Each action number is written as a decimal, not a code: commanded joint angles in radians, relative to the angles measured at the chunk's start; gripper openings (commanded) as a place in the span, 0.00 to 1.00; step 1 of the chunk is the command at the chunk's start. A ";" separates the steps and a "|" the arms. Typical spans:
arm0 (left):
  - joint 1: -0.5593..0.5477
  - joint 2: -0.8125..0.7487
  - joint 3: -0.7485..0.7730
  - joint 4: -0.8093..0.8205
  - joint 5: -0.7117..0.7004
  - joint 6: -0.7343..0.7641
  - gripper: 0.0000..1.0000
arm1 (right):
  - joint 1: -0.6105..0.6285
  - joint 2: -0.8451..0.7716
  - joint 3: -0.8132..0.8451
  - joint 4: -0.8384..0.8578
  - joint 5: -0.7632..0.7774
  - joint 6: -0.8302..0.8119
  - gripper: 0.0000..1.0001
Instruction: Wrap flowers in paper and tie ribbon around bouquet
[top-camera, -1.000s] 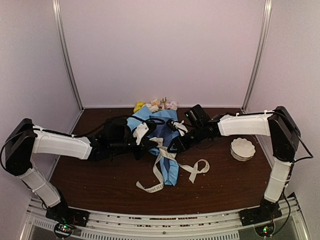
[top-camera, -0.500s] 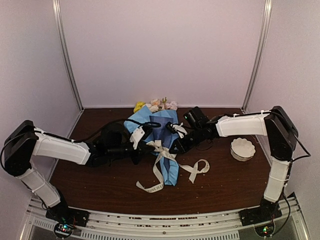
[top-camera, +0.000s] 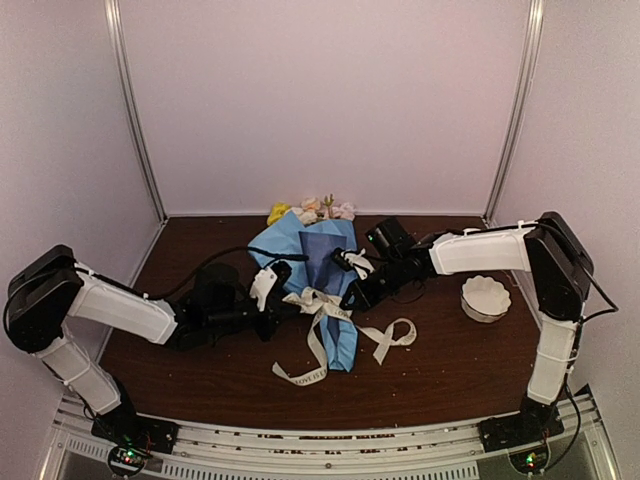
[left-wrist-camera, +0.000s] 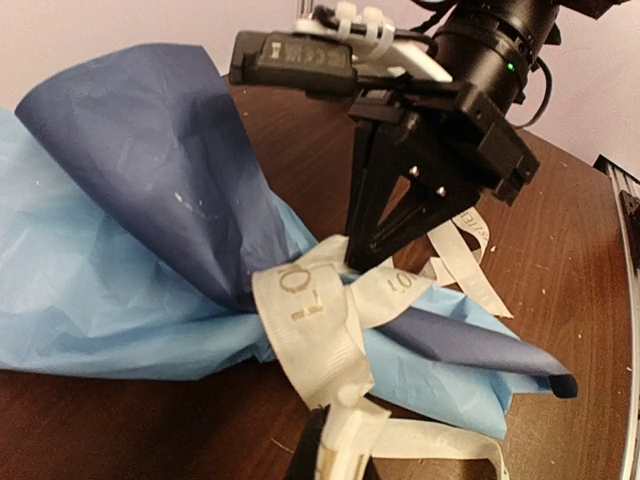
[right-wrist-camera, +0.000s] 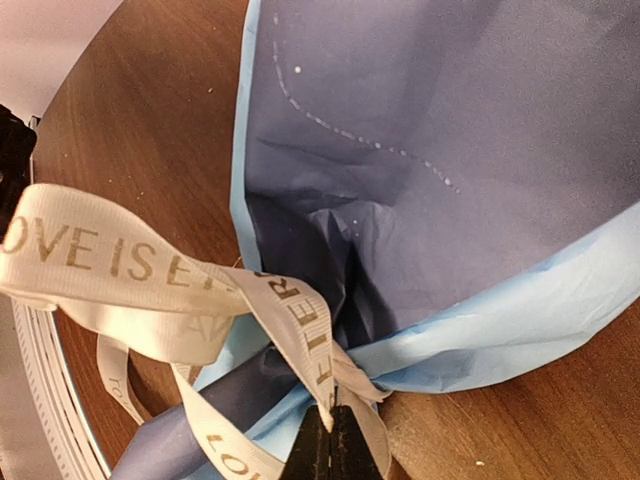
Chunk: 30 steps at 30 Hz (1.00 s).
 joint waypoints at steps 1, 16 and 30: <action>0.007 -0.017 -0.043 0.089 -0.028 -0.047 0.00 | 0.002 -0.025 0.030 -0.017 0.014 -0.026 0.00; -0.003 -0.148 -0.150 -0.012 -0.202 -0.047 0.74 | 0.002 -0.077 0.043 -0.045 -0.001 -0.036 0.00; -0.044 0.065 0.257 -0.273 -0.039 0.650 0.90 | 0.004 -0.121 0.050 -0.082 -0.106 -0.043 0.00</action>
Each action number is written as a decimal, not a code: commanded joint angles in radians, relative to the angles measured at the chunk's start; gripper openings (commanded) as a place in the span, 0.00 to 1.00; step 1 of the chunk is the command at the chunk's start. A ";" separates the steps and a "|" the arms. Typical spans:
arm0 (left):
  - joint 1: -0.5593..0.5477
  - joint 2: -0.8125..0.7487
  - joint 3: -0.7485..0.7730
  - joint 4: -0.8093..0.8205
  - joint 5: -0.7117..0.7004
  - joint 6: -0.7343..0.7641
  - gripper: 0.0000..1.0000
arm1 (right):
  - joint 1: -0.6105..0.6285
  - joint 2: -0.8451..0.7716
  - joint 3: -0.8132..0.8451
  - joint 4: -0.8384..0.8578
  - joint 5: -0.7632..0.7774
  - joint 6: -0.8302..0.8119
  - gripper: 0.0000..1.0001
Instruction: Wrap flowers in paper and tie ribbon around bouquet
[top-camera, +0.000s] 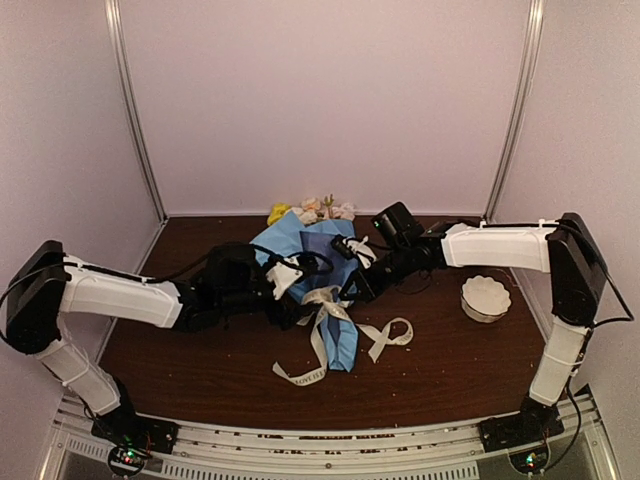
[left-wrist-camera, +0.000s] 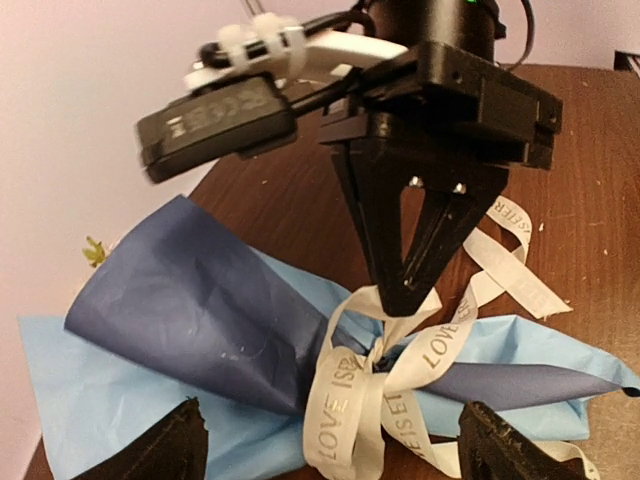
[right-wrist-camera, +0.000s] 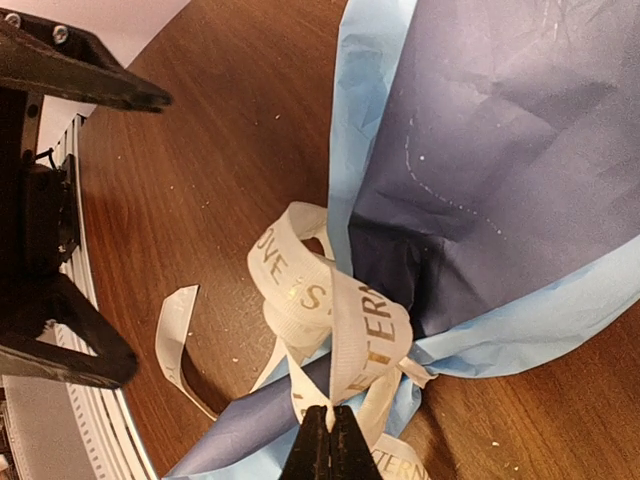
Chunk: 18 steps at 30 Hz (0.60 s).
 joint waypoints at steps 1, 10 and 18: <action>0.018 0.134 0.135 -0.102 0.105 0.258 0.89 | 0.004 -0.034 0.027 -0.029 -0.054 -0.017 0.00; 0.064 0.291 0.319 -0.241 0.233 0.293 0.86 | 0.004 -0.043 0.010 -0.005 -0.083 -0.002 0.00; 0.069 0.376 0.415 -0.291 0.234 0.291 0.66 | 0.004 -0.045 0.003 0.003 -0.095 0.004 0.00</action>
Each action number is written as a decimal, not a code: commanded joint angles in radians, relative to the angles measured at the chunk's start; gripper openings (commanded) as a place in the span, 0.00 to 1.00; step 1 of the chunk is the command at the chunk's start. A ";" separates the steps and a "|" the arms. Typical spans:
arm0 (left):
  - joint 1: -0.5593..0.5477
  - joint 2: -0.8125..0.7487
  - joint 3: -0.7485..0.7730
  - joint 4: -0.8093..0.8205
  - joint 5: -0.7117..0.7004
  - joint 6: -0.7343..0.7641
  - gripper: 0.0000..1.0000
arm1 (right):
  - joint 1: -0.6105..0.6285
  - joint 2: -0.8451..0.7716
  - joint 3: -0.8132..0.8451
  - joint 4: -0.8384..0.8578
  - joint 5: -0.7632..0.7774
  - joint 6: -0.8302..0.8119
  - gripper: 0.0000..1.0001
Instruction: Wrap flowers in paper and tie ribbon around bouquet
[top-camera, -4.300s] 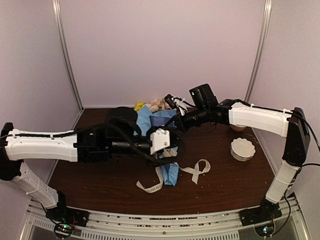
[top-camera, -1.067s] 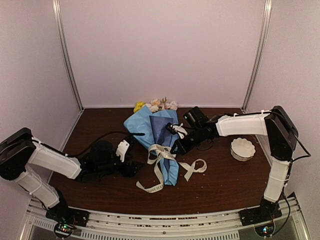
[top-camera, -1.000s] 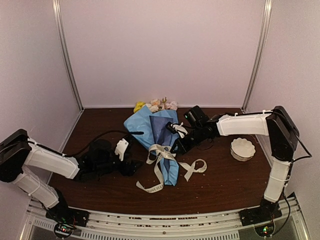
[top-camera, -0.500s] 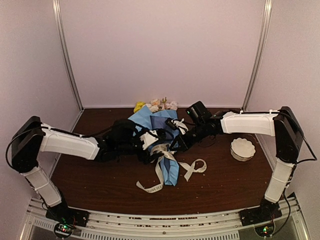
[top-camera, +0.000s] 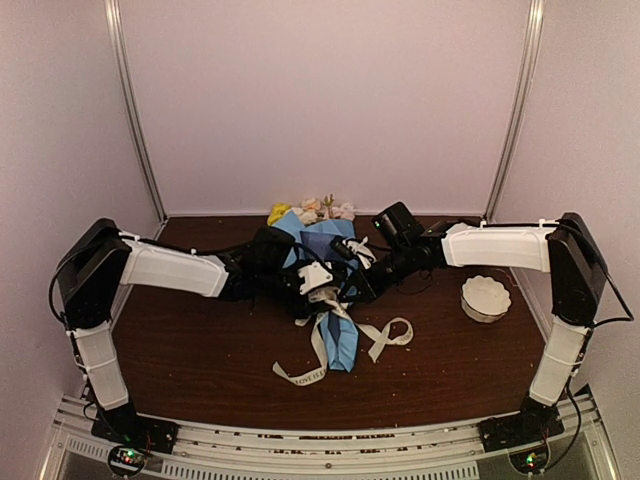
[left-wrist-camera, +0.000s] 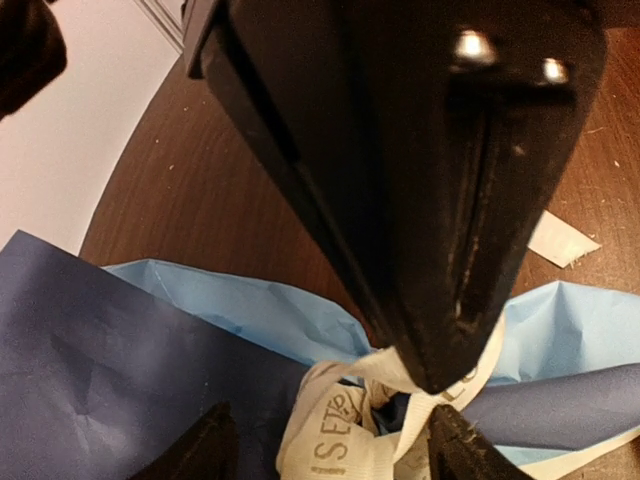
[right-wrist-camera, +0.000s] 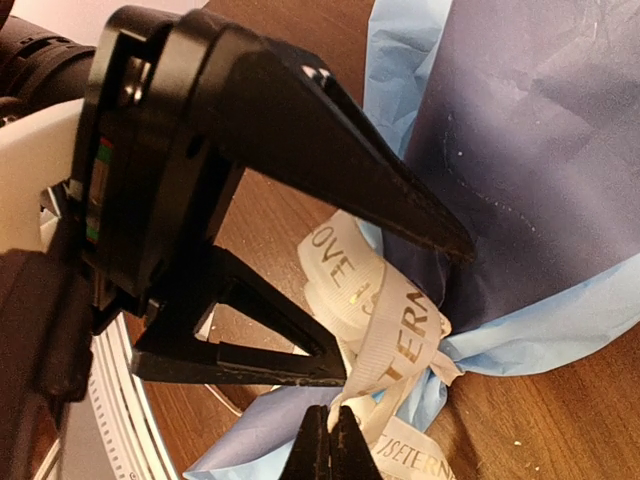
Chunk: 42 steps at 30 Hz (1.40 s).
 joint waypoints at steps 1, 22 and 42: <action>0.004 0.043 0.052 -0.002 0.026 0.003 0.64 | 0.004 -0.045 0.003 0.015 -0.028 0.003 0.00; 0.005 0.046 -0.084 0.350 -0.159 -0.218 0.00 | -0.013 -0.100 -0.042 -0.036 -0.102 -0.017 0.20; 0.005 0.040 -0.119 0.373 -0.147 -0.248 0.00 | -0.052 0.143 0.131 -0.015 -0.021 0.038 0.14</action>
